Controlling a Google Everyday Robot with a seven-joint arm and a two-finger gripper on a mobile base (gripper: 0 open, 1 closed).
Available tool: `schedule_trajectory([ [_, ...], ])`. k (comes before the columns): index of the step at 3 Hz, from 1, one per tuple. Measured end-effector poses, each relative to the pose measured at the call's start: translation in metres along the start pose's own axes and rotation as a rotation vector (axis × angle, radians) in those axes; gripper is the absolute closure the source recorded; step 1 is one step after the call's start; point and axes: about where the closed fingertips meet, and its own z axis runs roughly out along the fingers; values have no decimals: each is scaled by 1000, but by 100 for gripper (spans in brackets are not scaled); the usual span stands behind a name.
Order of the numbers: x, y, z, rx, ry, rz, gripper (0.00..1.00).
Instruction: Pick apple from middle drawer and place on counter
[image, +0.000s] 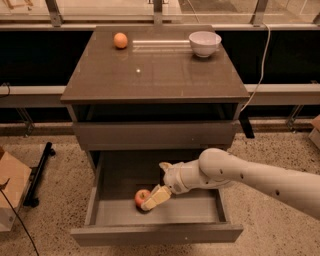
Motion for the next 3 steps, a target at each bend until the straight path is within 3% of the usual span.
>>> schedule_trajectory([
  [1,5,3,9,-8,19,8,0],
  [3,28,-6,59,-42,11,56,0],
])
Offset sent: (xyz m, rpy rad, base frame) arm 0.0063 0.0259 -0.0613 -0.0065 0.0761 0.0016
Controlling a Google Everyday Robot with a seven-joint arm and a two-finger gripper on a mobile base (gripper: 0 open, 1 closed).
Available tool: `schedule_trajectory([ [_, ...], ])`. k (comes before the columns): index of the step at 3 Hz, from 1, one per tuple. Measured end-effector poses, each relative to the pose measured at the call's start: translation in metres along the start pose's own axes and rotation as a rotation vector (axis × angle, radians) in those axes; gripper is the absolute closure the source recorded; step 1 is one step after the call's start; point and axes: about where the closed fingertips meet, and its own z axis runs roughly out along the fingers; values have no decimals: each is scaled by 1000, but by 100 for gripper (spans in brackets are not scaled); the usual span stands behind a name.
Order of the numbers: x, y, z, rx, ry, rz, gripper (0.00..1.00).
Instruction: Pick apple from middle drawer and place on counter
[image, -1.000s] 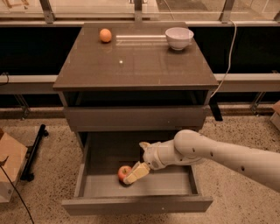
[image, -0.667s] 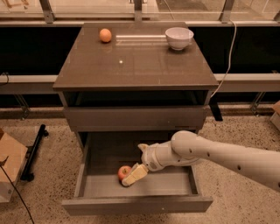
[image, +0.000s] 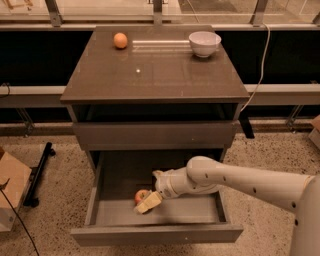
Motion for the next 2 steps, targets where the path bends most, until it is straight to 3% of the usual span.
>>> schedule_trajectory([
  [2,28,-18,51,-27,-25,78,0],
])
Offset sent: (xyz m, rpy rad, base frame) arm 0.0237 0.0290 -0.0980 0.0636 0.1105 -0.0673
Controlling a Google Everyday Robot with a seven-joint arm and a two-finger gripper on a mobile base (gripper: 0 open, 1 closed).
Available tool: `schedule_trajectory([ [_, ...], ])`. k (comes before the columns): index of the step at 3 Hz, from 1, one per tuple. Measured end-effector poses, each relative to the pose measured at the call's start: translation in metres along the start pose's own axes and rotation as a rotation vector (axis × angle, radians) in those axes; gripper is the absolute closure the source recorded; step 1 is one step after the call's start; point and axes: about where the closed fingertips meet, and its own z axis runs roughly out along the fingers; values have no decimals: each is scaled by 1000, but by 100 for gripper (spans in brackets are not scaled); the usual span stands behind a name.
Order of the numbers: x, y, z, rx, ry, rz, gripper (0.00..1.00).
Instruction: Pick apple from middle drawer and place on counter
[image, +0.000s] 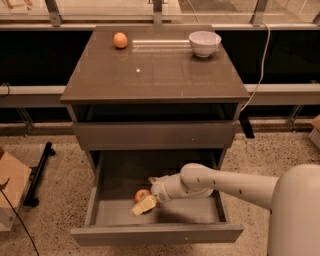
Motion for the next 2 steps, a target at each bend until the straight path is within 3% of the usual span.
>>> schedule_trajectory([
  [2,33,-15,38,16,-5,97,0],
])
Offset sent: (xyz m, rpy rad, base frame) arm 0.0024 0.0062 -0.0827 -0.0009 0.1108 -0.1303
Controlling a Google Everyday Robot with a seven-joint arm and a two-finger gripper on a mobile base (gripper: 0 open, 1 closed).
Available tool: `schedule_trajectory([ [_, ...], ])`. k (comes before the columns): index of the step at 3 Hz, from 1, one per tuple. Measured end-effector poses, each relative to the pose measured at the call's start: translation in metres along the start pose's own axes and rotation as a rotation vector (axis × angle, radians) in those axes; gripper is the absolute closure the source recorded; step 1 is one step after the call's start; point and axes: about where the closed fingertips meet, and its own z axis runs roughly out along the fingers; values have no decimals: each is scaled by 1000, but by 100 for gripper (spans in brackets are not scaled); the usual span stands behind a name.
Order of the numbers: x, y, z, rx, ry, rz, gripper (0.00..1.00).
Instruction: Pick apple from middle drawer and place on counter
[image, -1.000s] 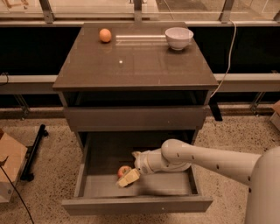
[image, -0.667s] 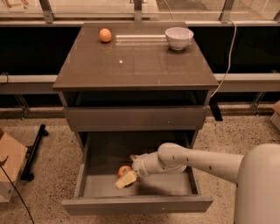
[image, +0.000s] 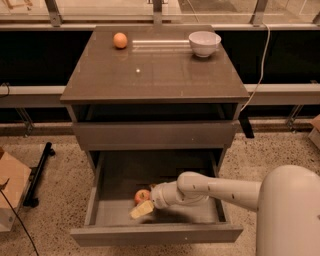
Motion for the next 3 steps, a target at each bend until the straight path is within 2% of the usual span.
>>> schedule_trajectory([
  [1,15,-4,5,20,8,41,18],
  [3,16,-3,4,26,9,48,65],
])
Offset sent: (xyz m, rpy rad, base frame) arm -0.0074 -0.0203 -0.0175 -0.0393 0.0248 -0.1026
